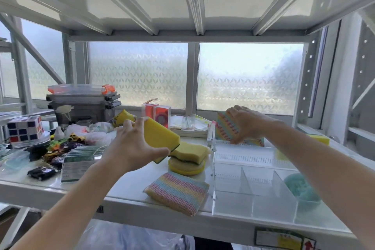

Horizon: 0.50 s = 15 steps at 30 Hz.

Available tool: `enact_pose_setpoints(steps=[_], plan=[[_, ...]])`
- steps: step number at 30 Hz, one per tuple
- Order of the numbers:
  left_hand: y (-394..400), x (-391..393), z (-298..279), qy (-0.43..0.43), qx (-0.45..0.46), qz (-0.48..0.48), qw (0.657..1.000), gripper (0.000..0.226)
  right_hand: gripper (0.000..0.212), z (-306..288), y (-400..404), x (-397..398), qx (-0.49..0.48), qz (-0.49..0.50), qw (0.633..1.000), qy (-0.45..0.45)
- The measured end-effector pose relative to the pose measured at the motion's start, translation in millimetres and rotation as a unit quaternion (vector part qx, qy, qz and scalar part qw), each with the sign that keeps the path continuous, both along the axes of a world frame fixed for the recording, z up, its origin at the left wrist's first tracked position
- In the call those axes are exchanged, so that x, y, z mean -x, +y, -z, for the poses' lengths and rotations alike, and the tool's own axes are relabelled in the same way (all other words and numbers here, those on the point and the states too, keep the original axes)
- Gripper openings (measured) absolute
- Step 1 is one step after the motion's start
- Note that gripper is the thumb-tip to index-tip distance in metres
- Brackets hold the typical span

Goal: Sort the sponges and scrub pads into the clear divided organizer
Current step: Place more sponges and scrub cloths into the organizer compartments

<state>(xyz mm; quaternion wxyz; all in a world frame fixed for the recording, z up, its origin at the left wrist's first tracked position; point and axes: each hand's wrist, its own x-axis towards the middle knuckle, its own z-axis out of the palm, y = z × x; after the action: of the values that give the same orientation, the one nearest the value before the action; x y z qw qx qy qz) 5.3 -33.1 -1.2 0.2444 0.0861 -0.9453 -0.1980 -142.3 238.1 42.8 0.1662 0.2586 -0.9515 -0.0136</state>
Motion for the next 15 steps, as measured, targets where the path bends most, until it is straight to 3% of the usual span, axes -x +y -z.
enact_pose_setpoints(steps=[7,15], plan=[[8.7,3.3,1.2,0.001,-0.003,0.002,1.0,0.102,0.112,6.4,1.7,-1.5,-0.029,0.0,0.999,-0.044],[10.3,1.3,-0.8,0.0,-0.002,0.004,1.0,0.104,0.101,5.1,-1.3,-4.1,-0.016,-0.017,0.998,-0.05]])
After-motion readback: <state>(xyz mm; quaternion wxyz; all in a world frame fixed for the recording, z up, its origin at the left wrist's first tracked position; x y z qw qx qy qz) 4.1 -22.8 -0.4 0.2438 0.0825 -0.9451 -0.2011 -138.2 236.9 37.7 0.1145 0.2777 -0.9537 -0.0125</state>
